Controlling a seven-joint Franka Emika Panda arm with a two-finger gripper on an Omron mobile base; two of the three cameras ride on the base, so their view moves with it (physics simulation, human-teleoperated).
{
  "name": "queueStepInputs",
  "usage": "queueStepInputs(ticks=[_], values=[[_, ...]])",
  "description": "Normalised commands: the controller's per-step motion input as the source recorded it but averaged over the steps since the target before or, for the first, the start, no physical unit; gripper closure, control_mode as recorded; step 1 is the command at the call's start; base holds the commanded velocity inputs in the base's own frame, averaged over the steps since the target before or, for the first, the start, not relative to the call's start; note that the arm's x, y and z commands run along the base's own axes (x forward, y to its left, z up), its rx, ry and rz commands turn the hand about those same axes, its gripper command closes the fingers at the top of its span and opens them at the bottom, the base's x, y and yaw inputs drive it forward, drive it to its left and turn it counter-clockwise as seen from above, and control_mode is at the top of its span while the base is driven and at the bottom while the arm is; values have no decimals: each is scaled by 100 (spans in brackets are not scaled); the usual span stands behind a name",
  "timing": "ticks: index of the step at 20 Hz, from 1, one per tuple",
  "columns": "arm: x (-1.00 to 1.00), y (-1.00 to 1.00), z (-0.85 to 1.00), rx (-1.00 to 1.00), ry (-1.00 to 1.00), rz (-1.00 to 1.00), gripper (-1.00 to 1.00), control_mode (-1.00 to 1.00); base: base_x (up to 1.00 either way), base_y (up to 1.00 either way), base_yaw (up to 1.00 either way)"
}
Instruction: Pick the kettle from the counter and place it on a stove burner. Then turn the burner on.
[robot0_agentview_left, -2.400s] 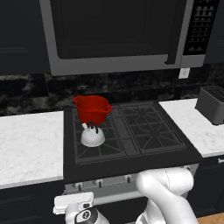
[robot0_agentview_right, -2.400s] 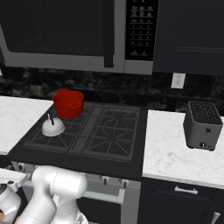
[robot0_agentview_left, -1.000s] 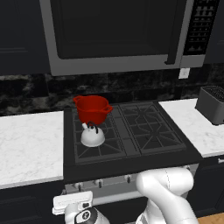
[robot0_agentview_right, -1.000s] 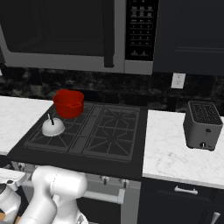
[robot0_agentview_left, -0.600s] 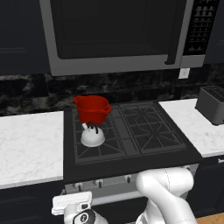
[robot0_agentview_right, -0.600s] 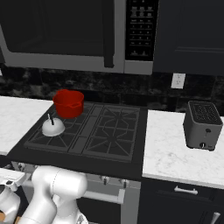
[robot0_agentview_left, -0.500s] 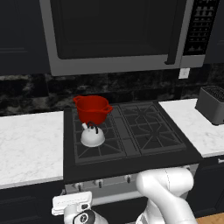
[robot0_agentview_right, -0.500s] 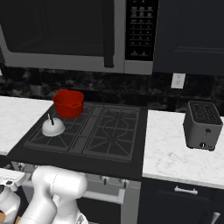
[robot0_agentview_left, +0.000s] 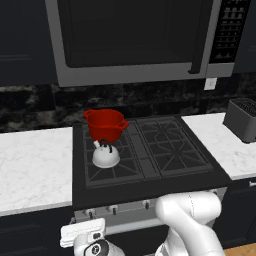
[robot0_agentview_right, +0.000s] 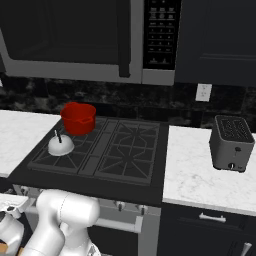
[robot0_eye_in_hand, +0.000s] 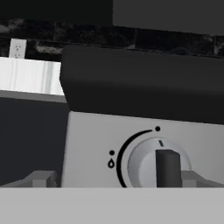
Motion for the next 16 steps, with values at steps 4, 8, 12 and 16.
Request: queueStepInputs(ticks=[4, 8, 12, 16], values=[[15, 77, 40, -24, 17, 25, -100, -100, 0, 0, 0], [8, 88, 37, -28, 16, 27, -100, -100, 0, 0, 0], [0, 96, 33, -31, 15, 27, -100, -100, 0, 0, 0], [0, 100, 33, -33, 17, 27, -100, -100, 0, 0, 0]])
